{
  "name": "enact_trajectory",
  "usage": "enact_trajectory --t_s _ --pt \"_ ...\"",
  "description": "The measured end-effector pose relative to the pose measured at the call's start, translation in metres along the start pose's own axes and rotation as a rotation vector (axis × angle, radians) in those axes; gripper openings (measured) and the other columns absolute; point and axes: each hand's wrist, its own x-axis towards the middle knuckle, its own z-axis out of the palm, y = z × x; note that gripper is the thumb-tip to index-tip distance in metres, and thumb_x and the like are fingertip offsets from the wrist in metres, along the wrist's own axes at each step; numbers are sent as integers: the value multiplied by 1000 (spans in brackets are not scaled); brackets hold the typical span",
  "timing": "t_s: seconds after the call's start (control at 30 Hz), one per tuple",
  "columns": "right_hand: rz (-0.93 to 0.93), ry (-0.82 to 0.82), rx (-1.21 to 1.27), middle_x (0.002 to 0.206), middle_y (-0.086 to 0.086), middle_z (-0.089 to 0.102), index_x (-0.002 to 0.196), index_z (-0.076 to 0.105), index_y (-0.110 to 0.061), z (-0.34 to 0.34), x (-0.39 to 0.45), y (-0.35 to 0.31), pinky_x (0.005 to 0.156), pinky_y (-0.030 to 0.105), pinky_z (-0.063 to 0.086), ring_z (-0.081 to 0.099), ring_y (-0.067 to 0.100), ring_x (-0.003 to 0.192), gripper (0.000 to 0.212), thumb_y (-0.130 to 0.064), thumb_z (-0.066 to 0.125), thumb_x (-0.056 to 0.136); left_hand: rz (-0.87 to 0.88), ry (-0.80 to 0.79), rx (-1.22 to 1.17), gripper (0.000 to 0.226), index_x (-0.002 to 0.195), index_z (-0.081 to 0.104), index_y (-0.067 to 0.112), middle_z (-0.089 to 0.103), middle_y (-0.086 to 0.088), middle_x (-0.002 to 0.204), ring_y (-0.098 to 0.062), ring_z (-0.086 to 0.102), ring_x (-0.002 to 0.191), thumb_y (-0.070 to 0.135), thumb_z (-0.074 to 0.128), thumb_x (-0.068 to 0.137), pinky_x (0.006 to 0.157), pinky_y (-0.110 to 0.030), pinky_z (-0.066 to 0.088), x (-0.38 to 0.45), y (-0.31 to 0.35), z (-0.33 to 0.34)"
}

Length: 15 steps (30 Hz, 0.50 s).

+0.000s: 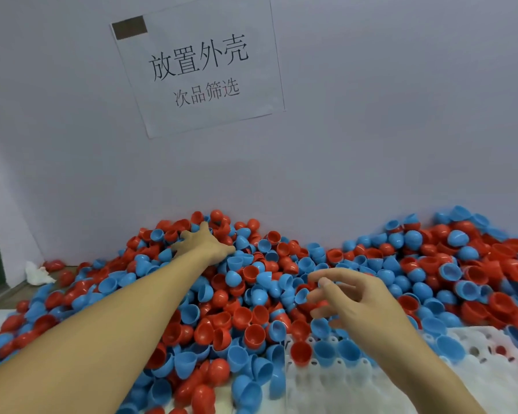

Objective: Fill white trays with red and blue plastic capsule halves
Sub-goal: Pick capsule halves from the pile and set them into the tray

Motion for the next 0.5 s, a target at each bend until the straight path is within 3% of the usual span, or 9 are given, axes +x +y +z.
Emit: enact_trajectory --t_s 0.23,0.4,0.5 --pt "1 -2 9 82 -9 76 98 72 -34 0 0 -1 71 23 56 72 6 75 18 -27 55 100 129 73 9 79 146 45 28 48 -10 144 -34 57 120 56 75 79 87 -39 53 -1 -7 -19" --pt "1 0 12 83 -9 76 99 71 -33 0 -1 -1 68 19 53 72 5 75 17 -27 55 100 54 120 -466 61 133 59 17 60 -8 132 -25 60 104 34 82 79 76 -28 48 4 -18 -47" --pt "6 -1 8 83 -10 76 99 72 -32 1 -2 -4 67 19 53 72 5 74 18 -26 55 100 10 148 -740 24 100 65 19 64 -6 103 -18 59 75 25 79 81 53 -25 49 3 -24 -57"
